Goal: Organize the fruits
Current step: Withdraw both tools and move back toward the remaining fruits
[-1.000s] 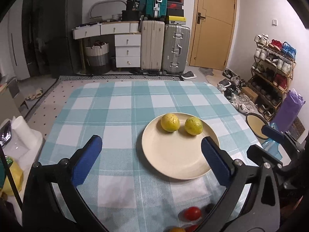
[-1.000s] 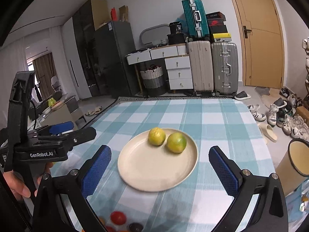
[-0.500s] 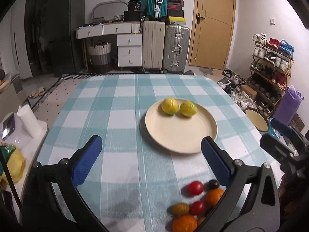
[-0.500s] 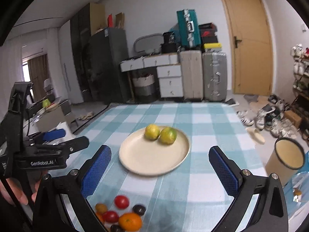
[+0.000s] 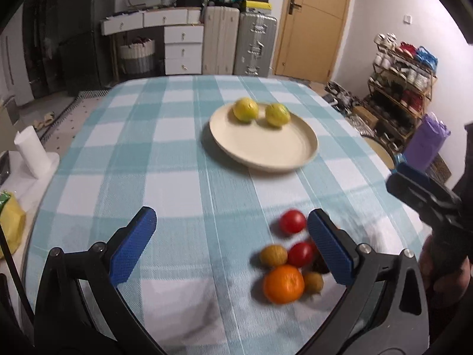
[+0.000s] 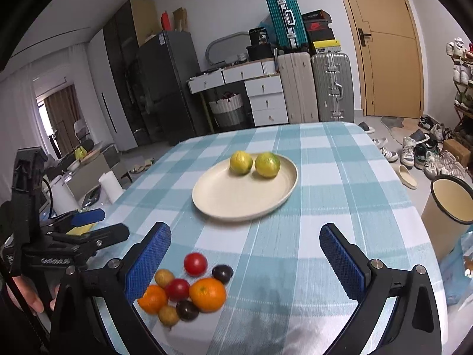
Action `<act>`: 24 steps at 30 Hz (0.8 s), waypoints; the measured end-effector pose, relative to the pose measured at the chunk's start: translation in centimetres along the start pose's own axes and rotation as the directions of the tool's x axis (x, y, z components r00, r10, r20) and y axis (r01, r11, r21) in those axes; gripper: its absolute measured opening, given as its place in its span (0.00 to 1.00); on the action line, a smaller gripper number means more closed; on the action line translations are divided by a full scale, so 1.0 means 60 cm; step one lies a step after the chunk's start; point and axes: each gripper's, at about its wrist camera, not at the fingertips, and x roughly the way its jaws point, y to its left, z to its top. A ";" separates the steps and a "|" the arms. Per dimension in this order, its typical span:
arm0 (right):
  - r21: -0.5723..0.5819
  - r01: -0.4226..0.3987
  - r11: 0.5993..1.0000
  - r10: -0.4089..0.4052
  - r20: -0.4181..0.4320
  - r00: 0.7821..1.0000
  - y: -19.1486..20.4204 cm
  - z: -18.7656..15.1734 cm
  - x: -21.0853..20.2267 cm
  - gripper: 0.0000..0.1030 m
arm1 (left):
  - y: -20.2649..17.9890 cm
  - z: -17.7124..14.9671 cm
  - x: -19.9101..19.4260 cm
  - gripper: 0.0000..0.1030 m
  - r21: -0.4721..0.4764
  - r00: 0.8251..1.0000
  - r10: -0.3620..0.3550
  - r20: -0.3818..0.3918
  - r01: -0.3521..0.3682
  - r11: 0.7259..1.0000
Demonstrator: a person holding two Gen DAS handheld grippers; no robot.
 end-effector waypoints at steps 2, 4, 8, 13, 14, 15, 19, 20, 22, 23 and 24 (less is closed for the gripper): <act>-0.003 0.002 1.000 -0.002 -0.012 1.000 0.002 -0.006 0.004 1.00 | -0.001 -0.009 0.006 0.99 0.009 1.000 -0.009 -0.017 0.009 1.000; -0.006 0.003 1.000 -0.003 -0.020 1.000 0.004 -0.010 0.007 1.00 | 0.001 -0.020 0.012 0.99 0.008 0.999 -0.031 -0.038 0.031 0.999; -0.007 -0.017 1.000 0.017 -0.038 0.999 0.007 -0.018 0.011 1.00 | -0.004 -0.035 0.024 0.99 0.021 0.996 -0.050 -0.070 0.051 0.998; -0.010 -0.028 1.000 0.028 -0.064 0.998 0.011 -0.027 0.017 1.00 | -0.014 -0.054 0.043 0.99 0.033 0.989 -0.078 -0.128 0.083 0.996; -0.012 -0.030 0.999 0.030 -0.066 0.997 0.012 -0.028 0.017 1.00 | -0.015 -0.058 0.043 0.99 0.038 0.988 -0.082 -0.133 0.087 0.995; -0.014 -0.032 0.999 0.031 -0.066 0.997 0.013 -0.029 0.017 1.00 | -0.016 -0.061 0.045 0.99 0.041 0.987 -0.087 -0.135 0.093 0.995; -0.029 -0.043 0.999 0.042 -0.061 0.997 0.018 -0.031 0.014 1.00 | -0.018 -0.070 0.052 0.99 0.057 0.982 -0.108 -0.158 0.118 0.991; -0.033 -0.044 0.998 0.042 -0.060 0.997 0.019 -0.032 0.014 1.00 | -0.020 -0.073 0.054 0.99 0.062 0.980 -0.113 -0.163 0.124 0.990; -0.037 -0.046 0.998 0.044 -0.062 0.997 0.021 -0.032 0.014 1.00 | -0.021 -0.075 0.058 0.99 0.062 0.977 -0.128 -0.170 0.140 0.988; -0.035 -0.049 0.998 0.047 -0.064 0.997 0.021 -0.032 0.015 1.00 | -0.021 -0.076 0.059 0.99 0.060 0.976 -0.136 -0.173 0.148 0.987; -0.033 -0.052 0.998 0.050 -0.065 0.997 0.021 -0.032 0.015 1.00 | -0.020 -0.076 0.061 0.99 0.057 0.974 -0.146 -0.176 0.158 0.986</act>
